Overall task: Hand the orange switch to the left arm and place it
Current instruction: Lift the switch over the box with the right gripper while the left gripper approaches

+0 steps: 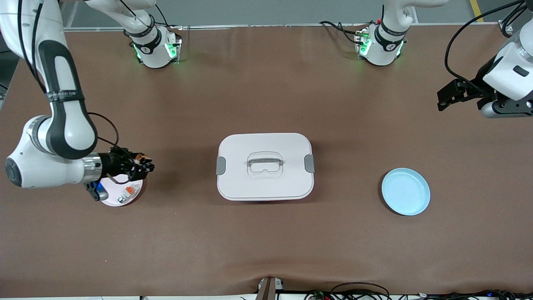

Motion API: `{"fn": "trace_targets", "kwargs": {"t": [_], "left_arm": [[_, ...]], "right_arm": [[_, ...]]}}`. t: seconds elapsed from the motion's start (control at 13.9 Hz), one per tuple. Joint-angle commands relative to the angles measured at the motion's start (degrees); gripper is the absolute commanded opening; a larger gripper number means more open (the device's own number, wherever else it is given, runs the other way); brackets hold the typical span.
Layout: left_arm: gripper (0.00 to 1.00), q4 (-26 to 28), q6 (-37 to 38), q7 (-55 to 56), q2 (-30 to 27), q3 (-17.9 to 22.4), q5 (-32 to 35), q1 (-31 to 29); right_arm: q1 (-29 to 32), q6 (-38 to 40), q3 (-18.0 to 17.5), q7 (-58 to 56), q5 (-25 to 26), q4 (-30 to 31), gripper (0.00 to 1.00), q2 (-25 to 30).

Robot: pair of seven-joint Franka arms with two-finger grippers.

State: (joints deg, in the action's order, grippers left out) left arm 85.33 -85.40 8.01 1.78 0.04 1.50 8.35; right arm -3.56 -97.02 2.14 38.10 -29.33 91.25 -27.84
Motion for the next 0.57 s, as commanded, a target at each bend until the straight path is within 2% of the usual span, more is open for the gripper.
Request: {"fn": "trace_targets", "kwargs": {"t": [0.0,0.29,0.5], "left_arm": [[1.00,-1.05,0.41,0.25,0.85,-0.31,0.17,0.09],[1.00,-1.31,0.32,0.25,1.90,-0.31,0.00,0.17],[1.00,-1.31,-1.08,0.25,2.17,-0.31,-6.04,0.26]], "right_arm": [[-2.76,2.53,0.33,10.03,-4.58,-1.68,0.00,2.35],[-8.20,1.75,0.41,24.70,-12.57,-3.70,0.00,3.76],[-13.03,-1.23,0.50,37.19,-14.35,-7.83,0.00,3.67]]}}
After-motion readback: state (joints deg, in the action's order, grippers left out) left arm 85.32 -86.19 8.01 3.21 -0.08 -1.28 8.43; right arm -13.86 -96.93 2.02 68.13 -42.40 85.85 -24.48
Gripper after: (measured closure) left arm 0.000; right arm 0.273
